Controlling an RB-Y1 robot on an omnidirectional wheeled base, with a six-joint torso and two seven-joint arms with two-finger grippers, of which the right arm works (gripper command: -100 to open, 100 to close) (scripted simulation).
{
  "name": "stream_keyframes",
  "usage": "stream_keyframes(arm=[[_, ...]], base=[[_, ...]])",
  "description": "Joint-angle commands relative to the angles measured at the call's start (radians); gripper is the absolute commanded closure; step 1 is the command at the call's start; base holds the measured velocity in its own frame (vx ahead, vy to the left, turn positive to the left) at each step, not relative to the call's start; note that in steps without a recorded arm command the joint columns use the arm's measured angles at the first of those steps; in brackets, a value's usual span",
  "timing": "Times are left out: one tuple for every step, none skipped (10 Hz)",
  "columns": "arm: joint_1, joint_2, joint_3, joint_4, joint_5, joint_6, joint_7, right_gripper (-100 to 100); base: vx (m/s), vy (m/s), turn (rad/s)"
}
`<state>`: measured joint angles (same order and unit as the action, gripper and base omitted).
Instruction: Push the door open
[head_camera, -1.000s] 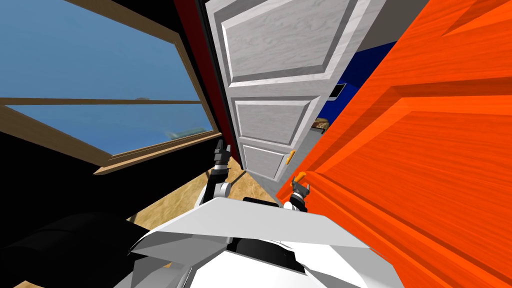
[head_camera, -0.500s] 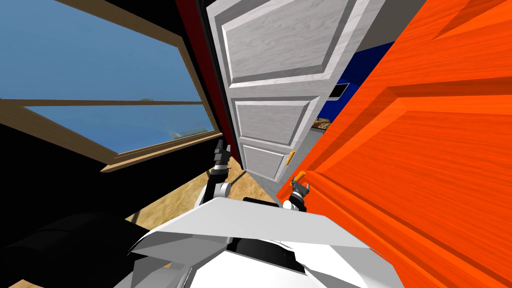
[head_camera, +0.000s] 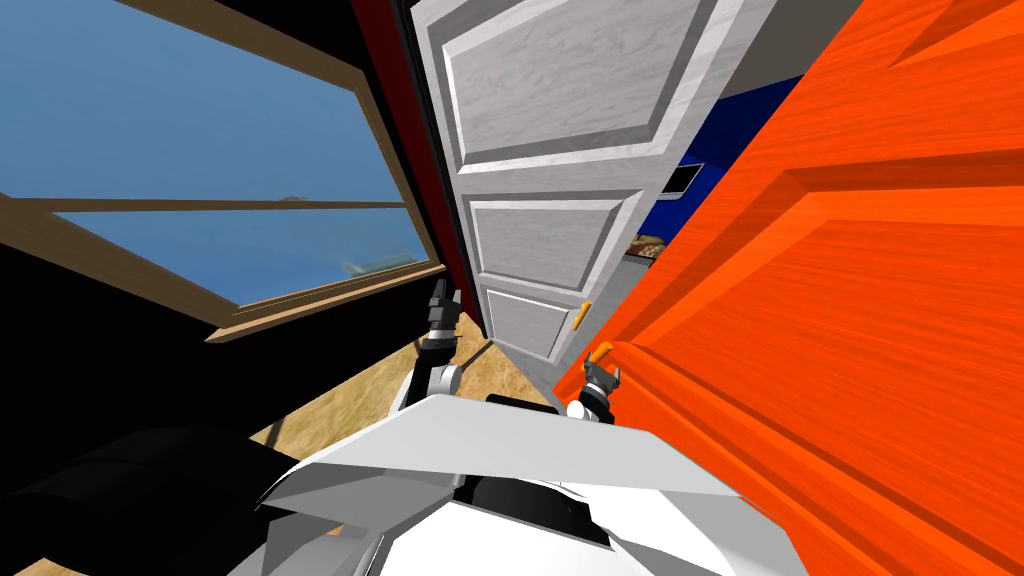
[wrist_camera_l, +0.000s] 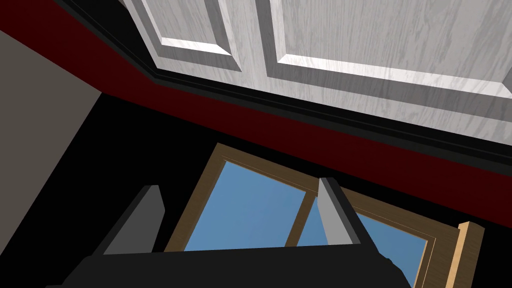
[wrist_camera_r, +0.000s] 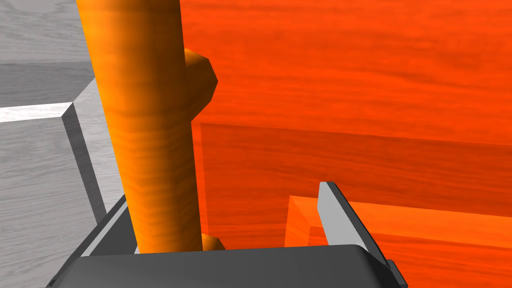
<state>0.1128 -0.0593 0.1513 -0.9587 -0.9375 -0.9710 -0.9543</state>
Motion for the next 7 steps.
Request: stream_keyframes(arm=[[0.012,-0.029,-0.027,0.022,-0.006,-0.019,-0.004,100],[0.012,-0.029,-0.027,0.022,-0.006,-0.019,-0.004,100],[0.012,-0.029,-0.027,0.022,-0.006,-0.019,-0.004,100],[0.012,-0.029,-0.027,0.022,-0.006,-0.019,-0.004,100],[0.012,-0.029,-0.027,0.022,-0.006,-0.019,-0.004,100],[0.012,-0.031,-0.032,0.025,-0.010,-0.023,-0.003,100],[0.012,-0.031,-0.032,0.025,-0.010,-0.023,-0.003,100]], base=[[-0.011,-0.011,0.005],[0.000,0.000,0.000],[0.017,0.002,-0.011],[0.011,0.001,-0.045],[0.003,-0.006,0.017],[0.003,-0.041,0.034],[-0.008,-0.018,0.038]])
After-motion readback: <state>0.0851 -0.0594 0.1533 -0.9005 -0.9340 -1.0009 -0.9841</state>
